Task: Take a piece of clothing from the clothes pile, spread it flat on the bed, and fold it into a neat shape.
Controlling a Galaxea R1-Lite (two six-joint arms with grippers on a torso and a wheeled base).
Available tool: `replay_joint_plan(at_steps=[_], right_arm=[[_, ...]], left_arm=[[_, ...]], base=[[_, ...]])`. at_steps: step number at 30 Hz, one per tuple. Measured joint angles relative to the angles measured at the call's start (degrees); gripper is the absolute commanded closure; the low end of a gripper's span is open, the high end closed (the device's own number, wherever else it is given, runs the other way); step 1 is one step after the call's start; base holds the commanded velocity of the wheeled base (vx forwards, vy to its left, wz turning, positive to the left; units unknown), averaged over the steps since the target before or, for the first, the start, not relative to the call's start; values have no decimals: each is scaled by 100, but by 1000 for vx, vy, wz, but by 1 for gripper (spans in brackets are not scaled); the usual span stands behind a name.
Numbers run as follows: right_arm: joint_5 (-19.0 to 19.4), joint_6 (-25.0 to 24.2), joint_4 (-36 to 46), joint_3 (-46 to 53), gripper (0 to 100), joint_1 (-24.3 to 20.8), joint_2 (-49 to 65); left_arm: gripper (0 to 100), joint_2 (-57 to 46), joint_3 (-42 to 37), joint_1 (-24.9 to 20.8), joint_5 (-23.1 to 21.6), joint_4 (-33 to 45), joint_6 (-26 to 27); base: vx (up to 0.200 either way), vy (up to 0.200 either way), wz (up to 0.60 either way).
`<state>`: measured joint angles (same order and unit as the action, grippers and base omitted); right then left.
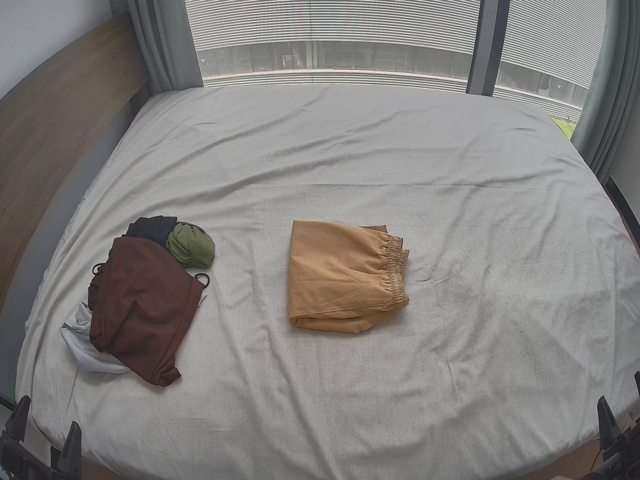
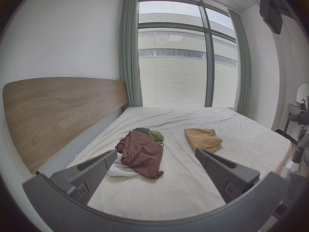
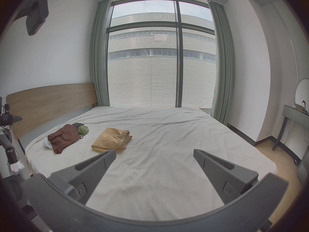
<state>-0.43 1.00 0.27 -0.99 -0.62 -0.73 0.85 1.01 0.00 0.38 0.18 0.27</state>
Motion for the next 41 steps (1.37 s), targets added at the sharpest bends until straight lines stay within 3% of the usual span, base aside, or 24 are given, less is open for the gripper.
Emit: replay_joint_plan(at_steps=[41], right_arm=[[18,1,35,-2,0,11,-9]], left_arm=[[0,5,0,0,2,4,60]], base=[[0,0,0]])
